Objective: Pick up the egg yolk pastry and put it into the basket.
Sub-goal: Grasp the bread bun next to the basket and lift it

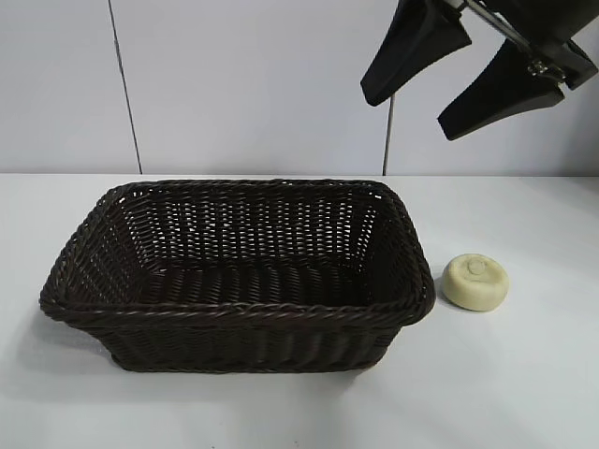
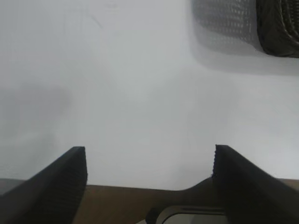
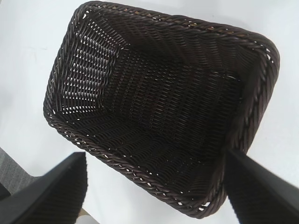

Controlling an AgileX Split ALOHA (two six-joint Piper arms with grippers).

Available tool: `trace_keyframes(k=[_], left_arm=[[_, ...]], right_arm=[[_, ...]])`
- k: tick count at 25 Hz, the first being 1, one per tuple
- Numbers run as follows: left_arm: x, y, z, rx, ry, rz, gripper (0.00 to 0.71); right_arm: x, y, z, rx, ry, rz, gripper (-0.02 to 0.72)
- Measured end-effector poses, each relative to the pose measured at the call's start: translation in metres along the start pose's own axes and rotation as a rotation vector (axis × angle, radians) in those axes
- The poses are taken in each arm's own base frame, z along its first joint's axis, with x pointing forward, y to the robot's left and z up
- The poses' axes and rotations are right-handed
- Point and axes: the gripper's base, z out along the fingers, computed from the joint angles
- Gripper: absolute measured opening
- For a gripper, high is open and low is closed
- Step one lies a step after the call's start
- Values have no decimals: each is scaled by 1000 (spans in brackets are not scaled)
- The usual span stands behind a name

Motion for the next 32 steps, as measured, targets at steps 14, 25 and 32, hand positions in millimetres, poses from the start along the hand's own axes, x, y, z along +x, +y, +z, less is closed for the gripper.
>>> trace_keyframes(k=[14,25,32], left_arm=[[10,0,-14,-1,-122,2,541],[50,-1,-45,-3,-439,8,541],[50,-1,-45,-4,-439,8,541]], right_arm=[[1,0,0,-5,13,0,579],[1,0,0,1,18,49,579],[2,-12,-6,91,55,75,579]])
